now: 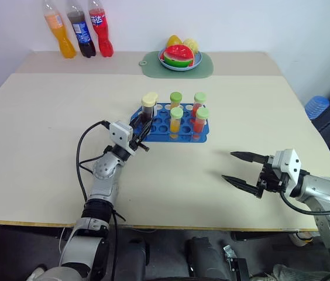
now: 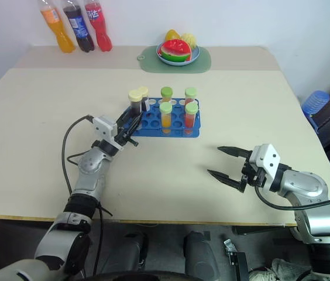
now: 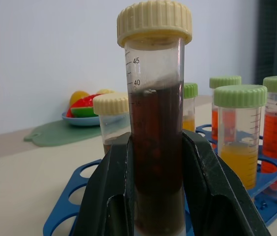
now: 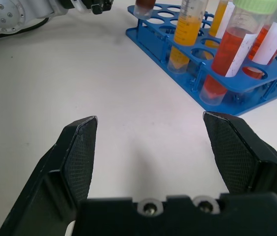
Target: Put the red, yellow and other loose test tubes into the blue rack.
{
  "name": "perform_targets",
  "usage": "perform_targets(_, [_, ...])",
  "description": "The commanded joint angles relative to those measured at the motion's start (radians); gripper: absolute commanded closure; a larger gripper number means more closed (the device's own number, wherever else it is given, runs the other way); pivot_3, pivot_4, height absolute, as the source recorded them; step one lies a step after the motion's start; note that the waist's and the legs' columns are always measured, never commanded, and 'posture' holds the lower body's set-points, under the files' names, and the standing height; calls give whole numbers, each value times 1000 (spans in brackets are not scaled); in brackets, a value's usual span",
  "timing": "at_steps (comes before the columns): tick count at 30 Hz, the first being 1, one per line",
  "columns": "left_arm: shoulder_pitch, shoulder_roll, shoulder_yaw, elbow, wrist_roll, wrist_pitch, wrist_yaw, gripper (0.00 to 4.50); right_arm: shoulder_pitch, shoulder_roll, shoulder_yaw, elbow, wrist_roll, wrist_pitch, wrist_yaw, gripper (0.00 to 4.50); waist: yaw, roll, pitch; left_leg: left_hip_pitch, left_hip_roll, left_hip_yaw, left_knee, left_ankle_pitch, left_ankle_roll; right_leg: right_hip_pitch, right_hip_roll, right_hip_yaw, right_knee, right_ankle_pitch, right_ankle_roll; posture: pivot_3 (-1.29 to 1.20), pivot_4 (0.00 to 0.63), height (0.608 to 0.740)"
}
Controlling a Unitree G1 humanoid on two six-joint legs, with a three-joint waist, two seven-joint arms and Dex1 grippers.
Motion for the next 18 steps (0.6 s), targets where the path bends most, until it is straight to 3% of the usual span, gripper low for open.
perform_targets(1, [-28,-1,-2,40,25,-33,15,3731,0,-3,-20,-38,17,-8,-2,684,0,0,0,0,0,0,0,0,0,0,0,0,0,0,0,0,150,740])
perform_targets(18, [-87,-34,-23,125,57,-70,18,3731,3,9,-14,-38,5,-18,-23,684,0,0,0,0,0,0,0,0,0,0,0,0,0,0,0,0,150,740])
